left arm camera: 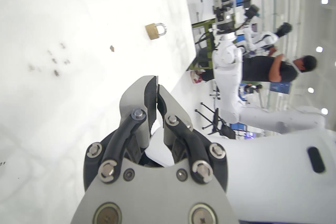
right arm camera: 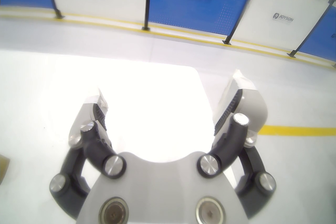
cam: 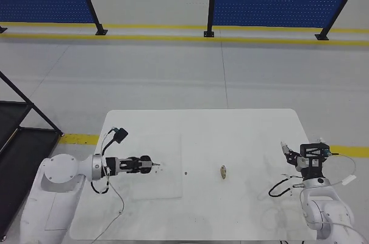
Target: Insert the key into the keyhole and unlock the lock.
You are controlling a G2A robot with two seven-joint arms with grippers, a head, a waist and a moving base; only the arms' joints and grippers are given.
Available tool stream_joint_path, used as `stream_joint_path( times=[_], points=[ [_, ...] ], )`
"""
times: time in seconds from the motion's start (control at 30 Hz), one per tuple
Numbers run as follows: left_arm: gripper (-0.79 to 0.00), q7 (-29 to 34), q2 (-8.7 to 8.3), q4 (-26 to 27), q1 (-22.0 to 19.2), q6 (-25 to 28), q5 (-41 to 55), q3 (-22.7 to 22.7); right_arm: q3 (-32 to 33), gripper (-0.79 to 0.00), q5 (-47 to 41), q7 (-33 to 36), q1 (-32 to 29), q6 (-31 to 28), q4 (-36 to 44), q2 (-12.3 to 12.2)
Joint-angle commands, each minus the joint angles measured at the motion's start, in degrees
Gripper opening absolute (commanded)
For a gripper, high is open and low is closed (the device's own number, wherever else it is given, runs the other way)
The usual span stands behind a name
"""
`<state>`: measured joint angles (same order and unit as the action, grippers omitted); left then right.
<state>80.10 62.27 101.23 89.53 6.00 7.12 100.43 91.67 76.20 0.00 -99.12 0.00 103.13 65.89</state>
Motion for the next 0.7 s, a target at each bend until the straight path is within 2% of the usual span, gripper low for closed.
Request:
stream_joint_path(
  times=[0.0, 0.17, 0.27, 0.67],
  points=[
    [-0.785, 2.1, -0.14, -4.0, -1.4, 1.6, 6.6, 0.6, 0.0, 0.0, 0.0, 0.0, 0.0, 0.0, 0.0, 0.0],
    [-0.785, 7.1, -0.5, -13.2, -5.8, 4.1, 16.1, 0.5, 0.0, 0.0, 0.0, 0.0, 0.0, 0.0, 0.0, 0.0],
    [-0.785, 7.9, -0.87, -18.4, -9.1, 5.2, 21.1, -1.7, 0.0, 0.0, 0.0, 0.0, 0.0, 0.0, 0.0, 0.0],
    [-0.785, 7.9, -0.87, -18.4, -9.1, 5.2, 21.1, -1.7, 0.0, 0.0, 0.0, 0.0, 0.0, 0.0, 0.0, 0.0]
  ],
)
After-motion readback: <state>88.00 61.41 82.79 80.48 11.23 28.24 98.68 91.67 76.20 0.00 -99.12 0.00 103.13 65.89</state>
